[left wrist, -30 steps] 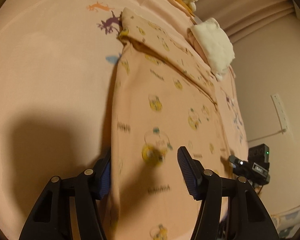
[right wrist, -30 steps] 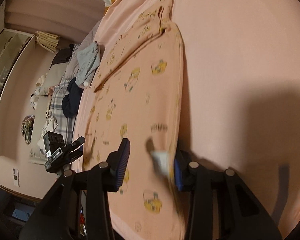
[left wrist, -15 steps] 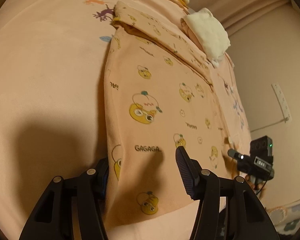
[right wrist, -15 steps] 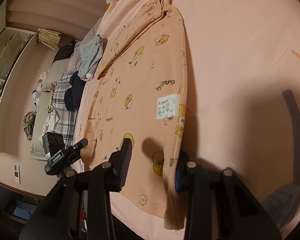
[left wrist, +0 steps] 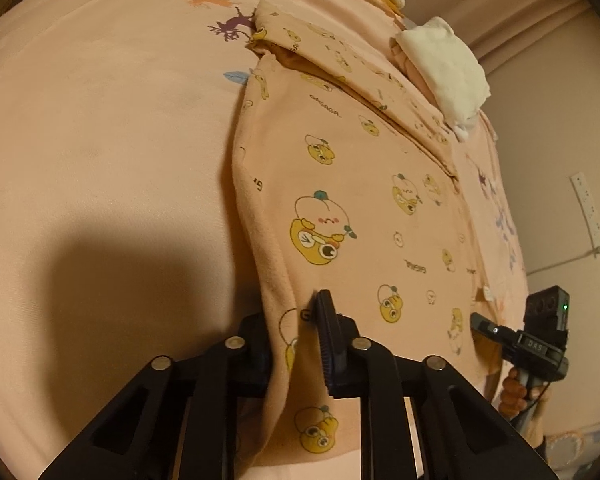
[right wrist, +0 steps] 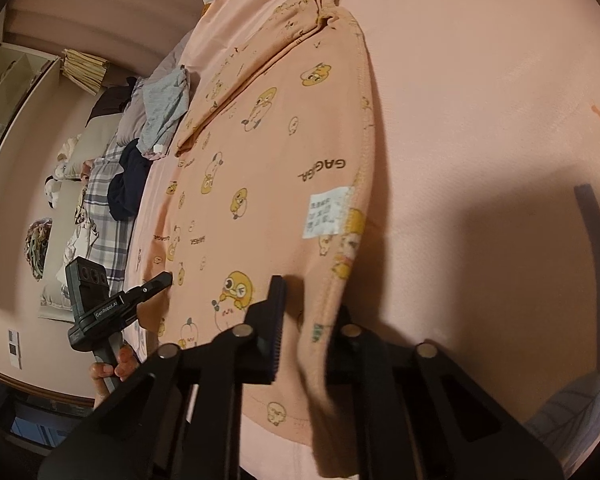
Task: Fold small clothes
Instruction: 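Lift the hem with both tools and fold it toward the collar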
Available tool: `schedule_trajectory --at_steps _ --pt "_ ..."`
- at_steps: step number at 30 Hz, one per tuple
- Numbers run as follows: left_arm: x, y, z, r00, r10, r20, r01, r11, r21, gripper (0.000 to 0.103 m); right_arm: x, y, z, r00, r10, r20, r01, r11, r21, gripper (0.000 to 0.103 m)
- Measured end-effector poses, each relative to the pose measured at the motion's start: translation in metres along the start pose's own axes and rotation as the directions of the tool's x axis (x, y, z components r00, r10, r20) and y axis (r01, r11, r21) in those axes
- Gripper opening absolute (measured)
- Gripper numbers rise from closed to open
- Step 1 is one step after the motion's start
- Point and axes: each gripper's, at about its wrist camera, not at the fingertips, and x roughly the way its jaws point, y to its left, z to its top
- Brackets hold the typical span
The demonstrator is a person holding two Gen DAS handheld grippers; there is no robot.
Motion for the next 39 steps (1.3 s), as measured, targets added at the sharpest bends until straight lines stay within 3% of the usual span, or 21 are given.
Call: schedule_trajectory --at_steps 5,9,17,24,30,39 --pt "-0.002 0.007 -0.001 1.000 -0.008 0.010 0.008 1.000 -0.021 0.006 -0.003 0.001 -0.004 1.000 -0.003 0.023 0.003 1.000 -0.011 0.002" --pt "-0.004 0.007 0.003 0.999 -0.031 0.014 0.032 0.999 -0.032 0.005 -0.007 0.008 -0.004 0.999 -0.012 0.042 0.013 1.000 -0.028 0.005" --pt "-0.021 0.004 0.010 0.993 -0.115 0.036 0.116 0.993 -0.025 0.005 -0.032 0.012 0.004 0.988 0.089 0.123 -0.088 0.996 -0.018 0.004" --pt "-0.033 -0.009 0.024 0.982 -0.170 0.080 0.171 0.985 -0.004 0.004 -0.036 0.029 0.014 0.975 0.158 0.156 -0.147 0.986 -0.079 0.004" --pt "-0.038 -0.012 0.032 0.977 -0.185 0.104 0.185 0.983 0.006 0.004 -0.033 0.047 0.019 0.973 0.173 0.152 -0.148 0.976 -0.162 0.004" --pt "-0.039 -0.010 0.032 0.978 -0.181 0.102 0.181 0.983 0.006 0.004 -0.025 0.059 0.021 0.979 0.155 0.132 -0.129 0.973 -0.191 0.004"
